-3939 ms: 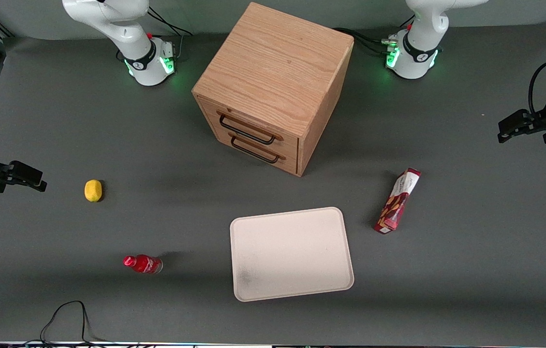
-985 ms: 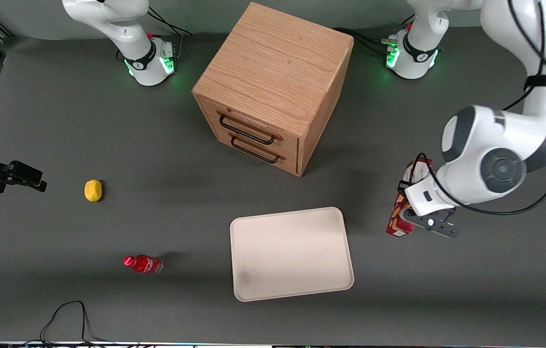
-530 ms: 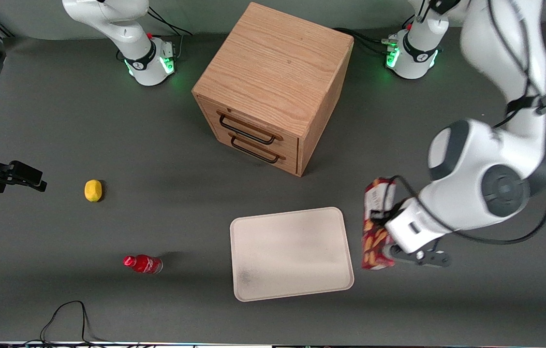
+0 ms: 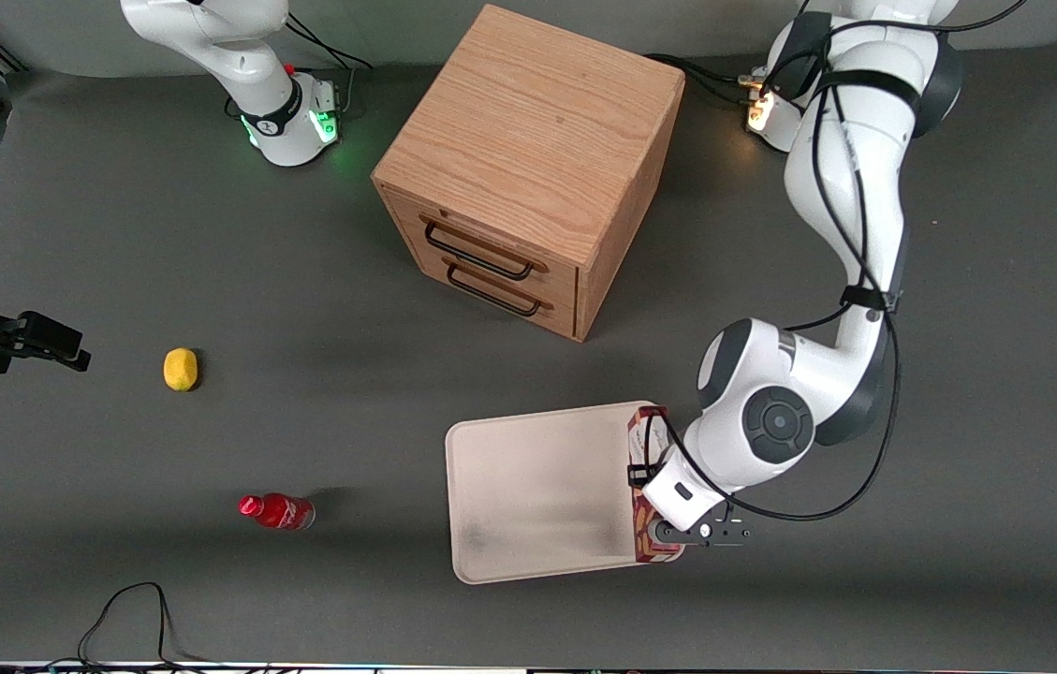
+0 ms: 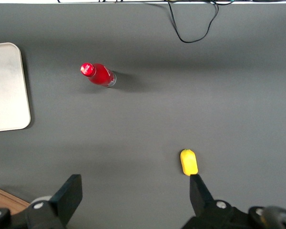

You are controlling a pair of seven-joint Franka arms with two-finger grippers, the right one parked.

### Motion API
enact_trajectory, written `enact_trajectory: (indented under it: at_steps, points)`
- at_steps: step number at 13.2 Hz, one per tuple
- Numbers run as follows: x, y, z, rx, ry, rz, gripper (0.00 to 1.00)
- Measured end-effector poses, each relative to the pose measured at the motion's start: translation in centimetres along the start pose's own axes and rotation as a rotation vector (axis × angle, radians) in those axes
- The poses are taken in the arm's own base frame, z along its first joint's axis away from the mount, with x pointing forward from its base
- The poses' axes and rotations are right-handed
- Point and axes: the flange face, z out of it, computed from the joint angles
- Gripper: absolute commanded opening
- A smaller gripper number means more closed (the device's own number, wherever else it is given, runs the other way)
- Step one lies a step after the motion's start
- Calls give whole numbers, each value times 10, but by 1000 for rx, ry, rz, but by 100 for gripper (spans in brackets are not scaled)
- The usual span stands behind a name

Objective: Place red cookie box on tray
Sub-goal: 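Carry the held box with the left gripper over the white tray, then lower the box onto the tray and open the left gripper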

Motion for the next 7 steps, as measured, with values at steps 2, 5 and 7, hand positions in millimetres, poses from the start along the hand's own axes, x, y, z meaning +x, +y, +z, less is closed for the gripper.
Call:
enact_trajectory:
  at_steps: [2,5,7]
  points:
    - [-2,-7,30,12,-12,-6,0]
    - [-8,-9,53,31,-38,-2,99]
    - [-9,-8,54,77,-23,30,100]
